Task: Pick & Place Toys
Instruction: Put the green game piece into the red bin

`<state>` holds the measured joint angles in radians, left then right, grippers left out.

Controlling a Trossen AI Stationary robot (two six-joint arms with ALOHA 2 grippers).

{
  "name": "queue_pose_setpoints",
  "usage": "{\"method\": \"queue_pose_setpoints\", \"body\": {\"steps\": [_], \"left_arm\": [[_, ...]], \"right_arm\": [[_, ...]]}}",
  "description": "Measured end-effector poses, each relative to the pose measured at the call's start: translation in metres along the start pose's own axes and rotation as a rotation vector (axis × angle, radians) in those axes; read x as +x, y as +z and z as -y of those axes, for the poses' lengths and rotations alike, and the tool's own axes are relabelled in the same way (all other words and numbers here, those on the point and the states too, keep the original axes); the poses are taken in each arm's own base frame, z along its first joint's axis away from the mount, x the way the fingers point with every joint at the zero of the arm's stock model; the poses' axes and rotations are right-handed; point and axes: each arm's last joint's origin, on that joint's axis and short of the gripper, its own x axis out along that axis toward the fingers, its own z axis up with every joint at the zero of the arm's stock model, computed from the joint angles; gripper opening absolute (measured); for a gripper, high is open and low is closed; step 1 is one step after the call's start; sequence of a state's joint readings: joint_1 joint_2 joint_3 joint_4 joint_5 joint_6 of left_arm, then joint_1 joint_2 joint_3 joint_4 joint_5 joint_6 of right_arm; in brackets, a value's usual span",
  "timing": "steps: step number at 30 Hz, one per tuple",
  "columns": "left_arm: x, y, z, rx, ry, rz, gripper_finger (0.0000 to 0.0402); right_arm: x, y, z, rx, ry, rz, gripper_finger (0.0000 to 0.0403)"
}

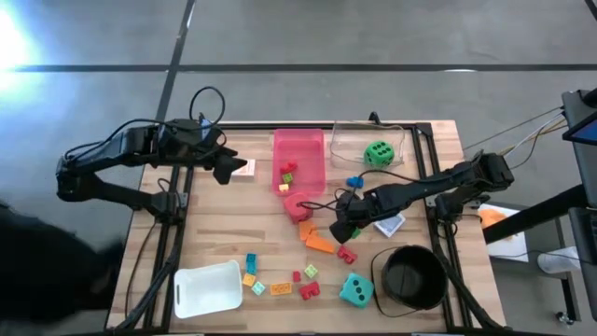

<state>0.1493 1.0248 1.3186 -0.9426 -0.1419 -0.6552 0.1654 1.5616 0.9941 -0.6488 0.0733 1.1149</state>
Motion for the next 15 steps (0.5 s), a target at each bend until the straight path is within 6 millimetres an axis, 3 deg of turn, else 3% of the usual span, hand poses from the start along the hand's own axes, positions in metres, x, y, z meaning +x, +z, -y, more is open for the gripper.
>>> {"method": "queue_pose_setpoints", "body": {"steps": [15], "left_arm": [[0.0,0.0,0.0,0.0,0.0,0.0,0.0271]], "right_arm": [[-0.033,0.036,-0.023,0.158,0.096,0.133,0.0122]]}}
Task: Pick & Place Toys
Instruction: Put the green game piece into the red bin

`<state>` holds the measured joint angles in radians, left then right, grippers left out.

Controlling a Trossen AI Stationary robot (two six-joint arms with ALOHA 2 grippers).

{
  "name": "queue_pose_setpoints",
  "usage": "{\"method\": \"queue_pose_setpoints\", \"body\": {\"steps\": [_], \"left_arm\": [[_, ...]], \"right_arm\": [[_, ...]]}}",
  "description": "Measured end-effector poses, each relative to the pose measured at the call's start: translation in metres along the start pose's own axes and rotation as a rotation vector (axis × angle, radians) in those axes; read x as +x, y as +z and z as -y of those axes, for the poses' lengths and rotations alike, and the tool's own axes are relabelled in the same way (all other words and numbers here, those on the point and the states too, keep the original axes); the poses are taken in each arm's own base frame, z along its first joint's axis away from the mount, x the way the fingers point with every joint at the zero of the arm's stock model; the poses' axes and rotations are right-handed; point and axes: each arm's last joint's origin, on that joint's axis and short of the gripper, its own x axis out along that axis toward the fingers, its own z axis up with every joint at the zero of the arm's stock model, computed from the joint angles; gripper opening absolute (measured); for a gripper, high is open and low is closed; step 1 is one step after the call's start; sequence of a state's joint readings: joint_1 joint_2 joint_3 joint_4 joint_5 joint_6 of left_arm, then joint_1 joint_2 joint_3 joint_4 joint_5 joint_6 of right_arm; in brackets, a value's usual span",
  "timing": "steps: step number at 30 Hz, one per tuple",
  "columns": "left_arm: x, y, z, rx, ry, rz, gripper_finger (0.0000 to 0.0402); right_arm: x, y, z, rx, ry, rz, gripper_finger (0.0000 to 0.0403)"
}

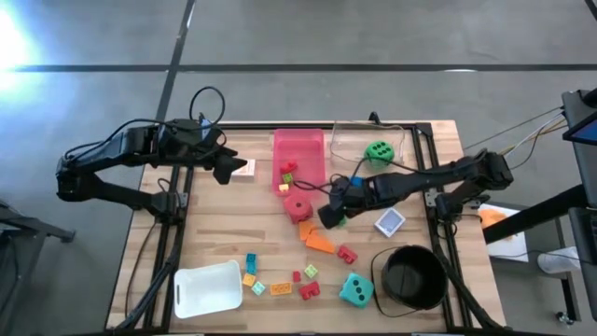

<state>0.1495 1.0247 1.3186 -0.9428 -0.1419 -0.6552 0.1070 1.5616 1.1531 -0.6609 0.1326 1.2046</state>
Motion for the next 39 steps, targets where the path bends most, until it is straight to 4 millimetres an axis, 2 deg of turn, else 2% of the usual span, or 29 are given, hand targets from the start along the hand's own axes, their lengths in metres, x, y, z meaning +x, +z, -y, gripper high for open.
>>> {"method": "queue_pose_setpoints", "body": {"steps": [5,10,15,22,28,34,39], "left_arm": [[0.0,0.0,0.0,0.0,0.0,0.001,0.0271],[0.0,0.0,0.0,0.0,0.0,0.0,0.0271],[0.0,0.0,0.0,0.0,0.0,0.0,0.0271],[0.0,0.0,0.0,0.0,0.0,0.0,0.0271],[0.0,0.0,0.0,0.0,0.0,0.0,0.0271],[0.0,0.0,0.0,0.0,0.0,0.0,0.0271],[0.0,0.0,0.0,0.0,0.0,0.0,0.0271]], "right_arm": [[-0.005,0.016,-0.006,0.098,0.022,0.037,0.0122],[-0.001,0.028,-0.015,0.173,0.016,0.069,0.0122],[0.003,0.04,-0.035,0.217,0.031,0.103,0.0122],[0.013,0.067,-0.065,0.272,0.067,0.157,0.0122],[0.032,0.106,-0.077,0.383,0.024,0.187,0.0122],[0.054,0.154,-0.072,0.5,-0.086,0.189,0.0122],[0.068,0.18,-0.064,0.628,-0.178,0.153,0.0122]]}}
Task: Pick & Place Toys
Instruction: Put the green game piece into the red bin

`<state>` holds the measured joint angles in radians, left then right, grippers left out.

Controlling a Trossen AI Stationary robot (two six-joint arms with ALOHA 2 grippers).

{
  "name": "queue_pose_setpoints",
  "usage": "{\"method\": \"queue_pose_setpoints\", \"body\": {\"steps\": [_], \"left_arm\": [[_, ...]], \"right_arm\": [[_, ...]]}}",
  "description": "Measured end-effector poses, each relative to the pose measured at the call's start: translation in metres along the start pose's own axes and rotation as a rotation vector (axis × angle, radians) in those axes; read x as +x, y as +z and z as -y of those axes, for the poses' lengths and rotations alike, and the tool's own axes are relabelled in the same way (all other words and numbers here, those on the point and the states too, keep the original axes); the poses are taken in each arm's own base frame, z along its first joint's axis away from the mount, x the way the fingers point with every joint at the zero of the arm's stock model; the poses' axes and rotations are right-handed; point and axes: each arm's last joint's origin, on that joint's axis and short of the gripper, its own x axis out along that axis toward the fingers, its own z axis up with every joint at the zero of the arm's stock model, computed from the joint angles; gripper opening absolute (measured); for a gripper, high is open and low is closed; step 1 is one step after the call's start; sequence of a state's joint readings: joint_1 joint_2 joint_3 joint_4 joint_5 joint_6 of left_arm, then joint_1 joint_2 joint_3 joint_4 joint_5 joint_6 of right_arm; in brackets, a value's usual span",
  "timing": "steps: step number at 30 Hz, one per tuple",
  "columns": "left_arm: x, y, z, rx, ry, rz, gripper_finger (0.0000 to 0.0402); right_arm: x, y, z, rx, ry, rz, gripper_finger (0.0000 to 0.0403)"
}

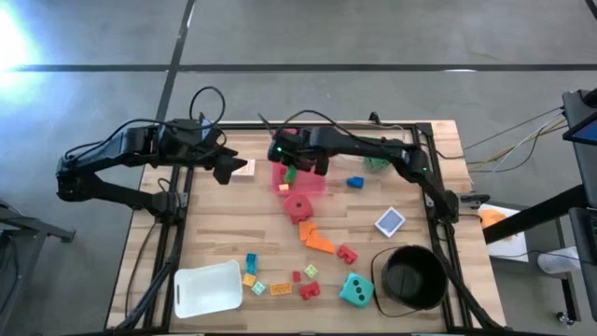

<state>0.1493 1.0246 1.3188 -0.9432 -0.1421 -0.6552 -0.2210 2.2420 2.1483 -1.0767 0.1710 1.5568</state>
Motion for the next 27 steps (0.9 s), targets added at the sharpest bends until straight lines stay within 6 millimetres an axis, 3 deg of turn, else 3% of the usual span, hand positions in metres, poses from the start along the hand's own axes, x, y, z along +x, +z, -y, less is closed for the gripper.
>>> {"method": "queue_pose_setpoints", "body": {"steps": [7,16,27], "left_arm": [[0.0,0.0,0.0,0.0,0.0,0.0,0.0271],[0.0,0.0,0.0,0.0,0.0,-0.001,0.0271],[0.0,0.0,0.0,0.0,0.001,0.0,0.0271]], "right_arm": [[0.02,0.004,0.002,-0.01,-0.158,-0.023,0.0122],[0.025,0.006,0.011,-0.123,-0.228,-0.011,0.0122],[0.056,0.004,0.024,-0.18,-0.244,0.0,0.0122]]}}
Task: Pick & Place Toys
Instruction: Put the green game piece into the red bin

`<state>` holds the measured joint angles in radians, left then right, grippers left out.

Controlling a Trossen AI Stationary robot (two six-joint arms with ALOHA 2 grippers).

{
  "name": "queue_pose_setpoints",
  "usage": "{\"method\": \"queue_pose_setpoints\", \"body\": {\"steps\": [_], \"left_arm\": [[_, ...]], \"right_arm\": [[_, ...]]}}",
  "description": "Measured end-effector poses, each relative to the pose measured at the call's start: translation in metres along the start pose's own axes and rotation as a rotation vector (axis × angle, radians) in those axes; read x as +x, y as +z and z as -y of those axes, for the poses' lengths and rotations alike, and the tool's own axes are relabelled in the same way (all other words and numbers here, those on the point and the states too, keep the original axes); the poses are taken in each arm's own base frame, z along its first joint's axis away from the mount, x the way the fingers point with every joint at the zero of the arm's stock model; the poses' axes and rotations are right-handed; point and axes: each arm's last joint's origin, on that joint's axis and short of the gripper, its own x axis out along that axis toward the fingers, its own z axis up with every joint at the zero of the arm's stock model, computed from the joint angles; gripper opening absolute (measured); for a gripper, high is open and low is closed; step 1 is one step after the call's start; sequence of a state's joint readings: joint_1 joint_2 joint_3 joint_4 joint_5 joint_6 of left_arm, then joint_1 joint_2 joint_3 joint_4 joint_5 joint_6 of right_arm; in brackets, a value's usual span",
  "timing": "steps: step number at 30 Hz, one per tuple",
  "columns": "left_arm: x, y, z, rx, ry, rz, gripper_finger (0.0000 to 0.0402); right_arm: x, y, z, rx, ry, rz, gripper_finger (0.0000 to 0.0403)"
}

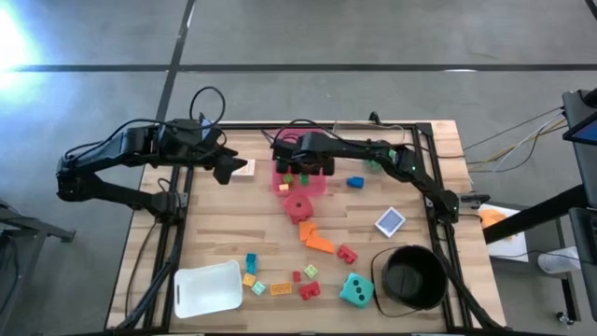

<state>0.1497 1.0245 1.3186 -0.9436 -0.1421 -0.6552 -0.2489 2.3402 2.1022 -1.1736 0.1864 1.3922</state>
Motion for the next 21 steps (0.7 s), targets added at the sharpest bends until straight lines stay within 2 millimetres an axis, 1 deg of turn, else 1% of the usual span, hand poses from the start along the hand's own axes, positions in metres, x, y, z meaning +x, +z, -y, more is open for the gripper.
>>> {"method": "queue_pose_setpoints", "body": {"steps": [6,12,16,21], "left_arm": [[0.0,0.0,0.0,0.0,0.0,0.0,0.0271],[0.0,0.0,0.0,0.0,0.0,0.0,0.0271],[0.0,0.0,0.0,0.0,0.0,0.0,0.0271],[0.0,0.0,0.0,0.0,0.0,0.0,0.0271]], "right_arm": [[0.012,-0.003,0.004,0.036,-0.024,0.009,0.0122],[0.014,-0.003,0.0,0.065,0.024,0.025,0.0122],[0.021,-0.005,0.004,0.104,0.0,0.023,0.0122],[0.029,-0.007,0.007,0.103,-0.016,0.021,0.0122]]}}
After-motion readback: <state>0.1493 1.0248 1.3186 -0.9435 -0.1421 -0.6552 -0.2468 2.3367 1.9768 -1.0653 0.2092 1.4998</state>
